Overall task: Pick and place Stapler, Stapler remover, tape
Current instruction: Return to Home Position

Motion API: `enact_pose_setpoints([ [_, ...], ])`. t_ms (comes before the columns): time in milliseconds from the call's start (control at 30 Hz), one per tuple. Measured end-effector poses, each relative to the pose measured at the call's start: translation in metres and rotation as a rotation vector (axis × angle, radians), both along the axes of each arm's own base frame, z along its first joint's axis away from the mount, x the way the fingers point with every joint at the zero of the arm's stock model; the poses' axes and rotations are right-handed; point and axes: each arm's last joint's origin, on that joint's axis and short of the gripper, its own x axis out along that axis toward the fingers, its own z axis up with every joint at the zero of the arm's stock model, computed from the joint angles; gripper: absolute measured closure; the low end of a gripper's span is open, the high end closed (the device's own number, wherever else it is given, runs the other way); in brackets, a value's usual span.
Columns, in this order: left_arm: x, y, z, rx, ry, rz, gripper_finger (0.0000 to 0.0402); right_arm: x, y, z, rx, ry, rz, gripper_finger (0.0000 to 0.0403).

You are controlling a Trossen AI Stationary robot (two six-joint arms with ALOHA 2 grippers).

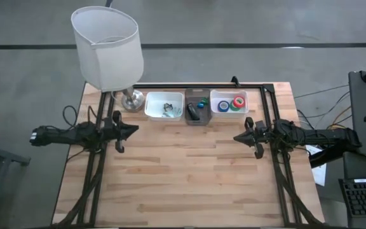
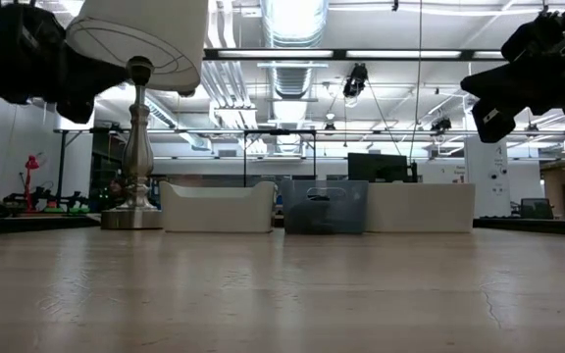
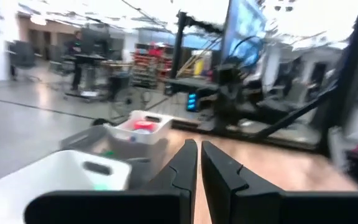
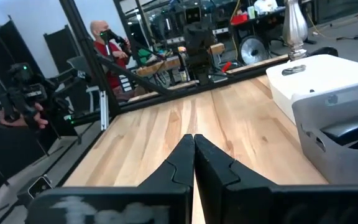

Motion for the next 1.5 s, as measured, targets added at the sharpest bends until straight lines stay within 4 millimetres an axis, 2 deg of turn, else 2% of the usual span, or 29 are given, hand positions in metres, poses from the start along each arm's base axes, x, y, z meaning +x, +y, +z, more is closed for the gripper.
enact_pose_setpoints([
  [233,0.0015,0.001,-0.0085,0.012,0.076,0.041,0.0376,0.0011,-0.0001,-0.0016,-0.002,0.018,-0.001,0.0394],
  [1500,0.0017,0.001,-0.0096,0.008,0.083,0.041,0.0376,0.0013,-0.0001,-0.0018,-0.002,0.02,-0.001,0.0394],
])
